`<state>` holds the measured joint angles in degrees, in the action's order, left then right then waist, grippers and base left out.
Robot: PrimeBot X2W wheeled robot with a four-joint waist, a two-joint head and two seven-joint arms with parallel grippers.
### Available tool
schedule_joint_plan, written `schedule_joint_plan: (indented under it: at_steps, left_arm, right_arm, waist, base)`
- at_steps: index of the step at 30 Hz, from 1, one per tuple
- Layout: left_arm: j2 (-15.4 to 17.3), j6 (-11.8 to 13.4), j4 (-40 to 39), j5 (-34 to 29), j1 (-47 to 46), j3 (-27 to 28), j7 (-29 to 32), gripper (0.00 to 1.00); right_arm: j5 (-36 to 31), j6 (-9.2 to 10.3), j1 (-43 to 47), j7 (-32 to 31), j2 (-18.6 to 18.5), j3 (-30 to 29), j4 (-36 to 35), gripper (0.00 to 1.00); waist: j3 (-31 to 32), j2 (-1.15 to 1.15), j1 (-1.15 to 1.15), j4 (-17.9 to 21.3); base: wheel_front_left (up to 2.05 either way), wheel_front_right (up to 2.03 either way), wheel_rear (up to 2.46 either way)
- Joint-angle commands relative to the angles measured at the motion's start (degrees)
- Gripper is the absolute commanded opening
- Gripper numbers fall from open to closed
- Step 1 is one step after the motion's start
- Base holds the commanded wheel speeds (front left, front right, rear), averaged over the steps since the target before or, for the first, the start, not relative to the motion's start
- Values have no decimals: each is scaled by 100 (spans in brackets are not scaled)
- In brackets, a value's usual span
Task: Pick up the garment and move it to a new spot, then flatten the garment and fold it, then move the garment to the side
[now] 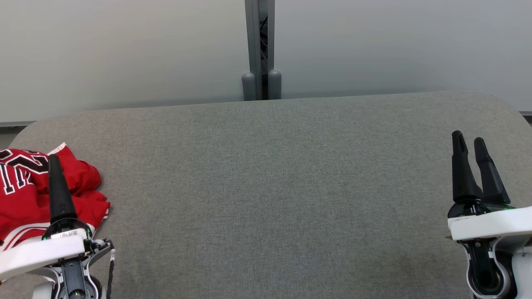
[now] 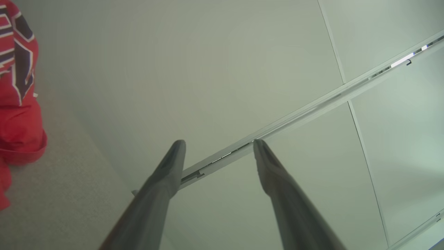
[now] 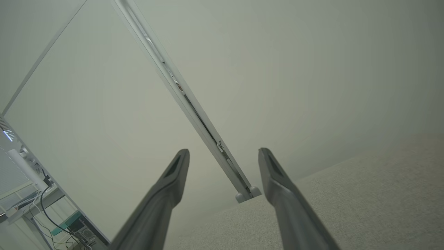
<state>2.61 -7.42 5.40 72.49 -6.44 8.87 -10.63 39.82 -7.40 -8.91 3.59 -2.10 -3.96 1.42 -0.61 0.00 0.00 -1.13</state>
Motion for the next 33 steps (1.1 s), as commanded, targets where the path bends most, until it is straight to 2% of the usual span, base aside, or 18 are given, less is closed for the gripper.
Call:
schedule_joint_plan:
  at_steps: [1,9,12,18,23,33]
  left_arm:
    - [24,-6,-173,-274,-159,68,-24,100]
    - [28,-7,-530,-1630,1,-100,-96,100]
    - [23,20,-657,-2147,54,-264,-115,100]
    - [26,317,-873,-3274,142,-763,-167,100]
    - [29,446,-823,-3856,225,-1088,-196,100]
    - [30,655,27,-4667,322,-1624,-267,100]
  right_arm:
    - [-304,-8,-148,93,-66,113,-174,100]
    - [-1238,-9,-177,268,-126,457,-367,100]
    - [-1521,-9,-134,332,-102,379,-368,100]
    - [-2116,-10,-102,452,-79,562,-316,100]
    - [-2327,-10,-54,524,-74,645,-152,100]
    - [-2574,-11,-73,702,-82,810,610,100]
  waist:
    - [-12,0,0,-2]
    - [-74,0,0,-3]
    - [-106,0,0,-1]
    - [-175,0,0,4]
    - [-197,0,0,10]
    - [-137,0,0,36]
  base:
    - [0,0,0]
    - [0,0,0]
    - [0,0,0]
    - [0,0,0]
    - [0,0,0]
    - [0,0,0]
